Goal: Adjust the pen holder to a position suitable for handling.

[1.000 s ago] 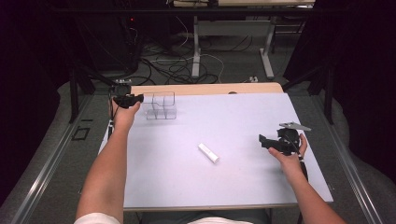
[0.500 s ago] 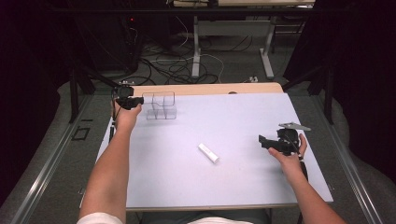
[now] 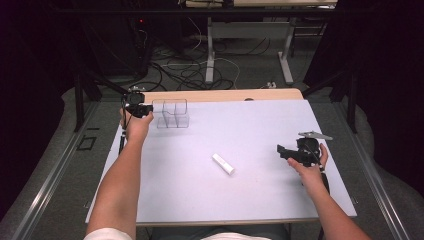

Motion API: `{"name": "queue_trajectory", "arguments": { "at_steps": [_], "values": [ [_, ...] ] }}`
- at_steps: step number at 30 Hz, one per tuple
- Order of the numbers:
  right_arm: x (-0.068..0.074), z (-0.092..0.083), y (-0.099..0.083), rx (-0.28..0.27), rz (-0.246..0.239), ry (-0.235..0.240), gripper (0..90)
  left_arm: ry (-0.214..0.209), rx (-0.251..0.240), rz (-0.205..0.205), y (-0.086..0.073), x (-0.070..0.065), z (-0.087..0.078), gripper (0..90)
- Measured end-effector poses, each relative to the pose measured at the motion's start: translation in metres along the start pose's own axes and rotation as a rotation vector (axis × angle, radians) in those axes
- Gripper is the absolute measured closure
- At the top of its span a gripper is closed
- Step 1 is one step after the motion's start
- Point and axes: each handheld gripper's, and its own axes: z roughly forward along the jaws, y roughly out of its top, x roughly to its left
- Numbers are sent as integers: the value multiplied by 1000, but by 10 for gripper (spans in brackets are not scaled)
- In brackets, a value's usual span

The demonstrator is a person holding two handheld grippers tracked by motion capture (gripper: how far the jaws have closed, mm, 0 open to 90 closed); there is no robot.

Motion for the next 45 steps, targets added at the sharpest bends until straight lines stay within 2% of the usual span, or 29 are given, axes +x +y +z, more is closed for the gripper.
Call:
{"name": "queue_trajectory", "arguments": {
  "at_steps": [9,10,14,20,22,24,28,31,36,37,38,45],
  "values": [
    [-1,1,0,0,2,3,147,11,20,3,1,-2,-2,897],
    [-1,1,0,0,2,3,147,11,17,-10,1,-2,-2,897],
    [-1,1,0,1,0,5,147,35,40,-15,0,-2,-7,898],
    [0,1,0,0,-5,8,147,39,79,-39,-5,1,-17,898],
    [1,1,0,0,-7,8,147,47,89,-35,-7,1,-21,898],
    [1,1,0,0,-6,8,147,38,87,-52,-11,1,-26,897],
    [3,1,0,0,4,13,147,35,90,-52,-20,0,-34,898],
    [4,0,1,-5,-7,18,147,23,91,-50,-26,1,-40,897],
    [4,-1,0,-2,-9,19,147,8,99,-68,-34,1,-50,896],
    [4,0,0,-1,-10,20,147,4,99,-62,-35,2,-52,896],
    [4,0,0,-1,-10,21,147,-2,103,-76,-37,2,-53,895],
    [4,-1,0,-1,-7,21,147,-12,105,-61,-44,2,-60,894]
  ]
}}
